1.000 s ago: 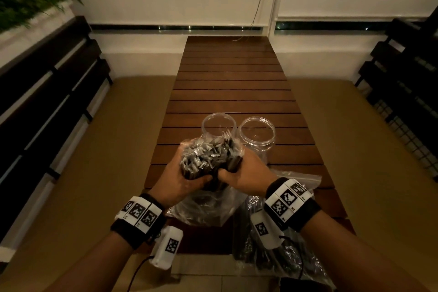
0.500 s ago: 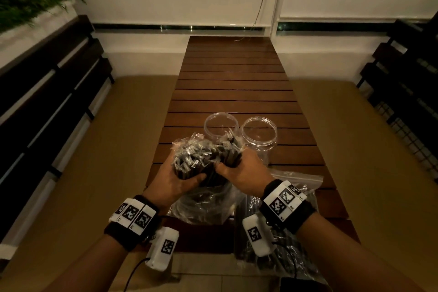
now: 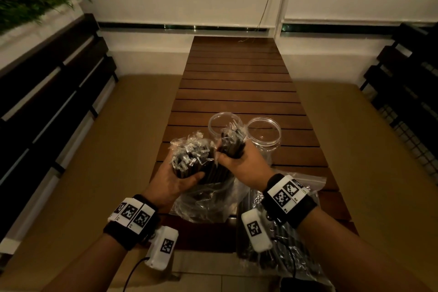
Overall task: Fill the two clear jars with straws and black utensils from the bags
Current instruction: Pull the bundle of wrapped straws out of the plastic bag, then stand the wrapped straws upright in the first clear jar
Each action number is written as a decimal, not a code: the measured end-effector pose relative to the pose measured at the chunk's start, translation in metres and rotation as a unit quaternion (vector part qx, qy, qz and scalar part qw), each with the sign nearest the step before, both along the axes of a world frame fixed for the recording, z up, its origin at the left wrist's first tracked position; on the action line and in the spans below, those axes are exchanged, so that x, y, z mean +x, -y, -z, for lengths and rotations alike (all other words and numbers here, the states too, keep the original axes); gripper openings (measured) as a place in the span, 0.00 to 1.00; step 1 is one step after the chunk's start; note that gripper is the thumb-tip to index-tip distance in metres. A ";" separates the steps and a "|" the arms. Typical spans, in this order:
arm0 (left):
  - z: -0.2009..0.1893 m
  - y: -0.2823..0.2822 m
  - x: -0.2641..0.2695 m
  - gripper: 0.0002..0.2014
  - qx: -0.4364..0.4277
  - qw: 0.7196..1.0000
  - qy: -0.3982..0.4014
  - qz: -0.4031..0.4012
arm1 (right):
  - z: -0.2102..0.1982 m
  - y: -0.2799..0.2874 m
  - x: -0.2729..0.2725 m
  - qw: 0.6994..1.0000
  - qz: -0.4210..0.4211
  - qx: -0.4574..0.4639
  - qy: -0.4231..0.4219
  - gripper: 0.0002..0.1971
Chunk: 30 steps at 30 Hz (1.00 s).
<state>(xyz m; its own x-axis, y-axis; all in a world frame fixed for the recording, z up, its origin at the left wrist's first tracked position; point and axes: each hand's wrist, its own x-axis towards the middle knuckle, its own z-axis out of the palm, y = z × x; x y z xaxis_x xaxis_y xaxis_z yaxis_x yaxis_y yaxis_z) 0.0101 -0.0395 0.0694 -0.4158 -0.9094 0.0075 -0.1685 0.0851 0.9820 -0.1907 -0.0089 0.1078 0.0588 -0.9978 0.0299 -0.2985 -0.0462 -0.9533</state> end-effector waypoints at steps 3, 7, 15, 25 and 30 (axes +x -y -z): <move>0.000 -0.001 0.000 0.31 -0.004 1.000 0.003 -0.002 | -0.001 0.001 -0.001 0.999 -0.018 0.006 0.030 0.05; -0.001 -0.002 0.001 0.32 0.011 1.000 0.002 -0.003 | -0.009 0.000 -0.002 0.999 -0.010 -0.008 0.031 0.11; -0.002 -0.003 0.001 0.32 0.018 1.000 -0.010 -0.005 | -0.050 0.003 -0.010 0.990 0.039 -0.062 0.121 0.10; -0.002 0.001 0.014 0.35 0.025 0.998 -0.051 -0.005 | -0.107 0.026 -0.044 0.945 0.044 -0.111 0.304 0.08; 0.004 0.003 0.025 0.34 0.017 0.999 -0.026 -0.016 | -0.128 0.041 -0.064 0.933 0.075 -0.156 0.317 0.08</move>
